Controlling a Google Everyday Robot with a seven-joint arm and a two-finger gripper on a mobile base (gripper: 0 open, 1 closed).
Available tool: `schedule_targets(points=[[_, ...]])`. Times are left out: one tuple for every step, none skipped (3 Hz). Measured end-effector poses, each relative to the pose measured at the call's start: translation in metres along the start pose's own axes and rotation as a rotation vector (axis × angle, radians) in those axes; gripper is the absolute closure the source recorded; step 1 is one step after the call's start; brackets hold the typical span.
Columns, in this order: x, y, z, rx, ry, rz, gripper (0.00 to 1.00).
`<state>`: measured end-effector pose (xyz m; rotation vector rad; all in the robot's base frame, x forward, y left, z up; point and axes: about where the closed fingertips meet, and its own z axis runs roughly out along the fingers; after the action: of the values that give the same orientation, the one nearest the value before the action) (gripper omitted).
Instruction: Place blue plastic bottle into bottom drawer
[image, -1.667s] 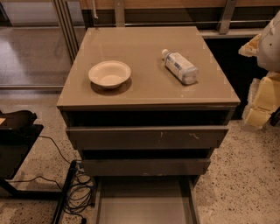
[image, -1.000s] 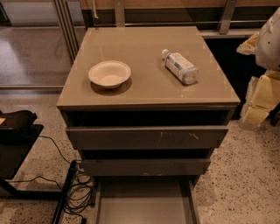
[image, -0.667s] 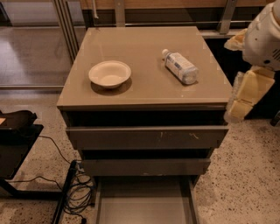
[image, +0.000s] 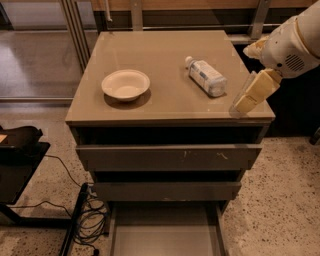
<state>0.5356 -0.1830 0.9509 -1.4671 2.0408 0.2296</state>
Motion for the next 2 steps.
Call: schedule_targets(points=[[-0.0034,-0.0245,0.0289,0.002,-0.081,0.106,0.0],[-0.0049,-0.0214,0.0295,-0.008,-0.078,0.104,0.0]])
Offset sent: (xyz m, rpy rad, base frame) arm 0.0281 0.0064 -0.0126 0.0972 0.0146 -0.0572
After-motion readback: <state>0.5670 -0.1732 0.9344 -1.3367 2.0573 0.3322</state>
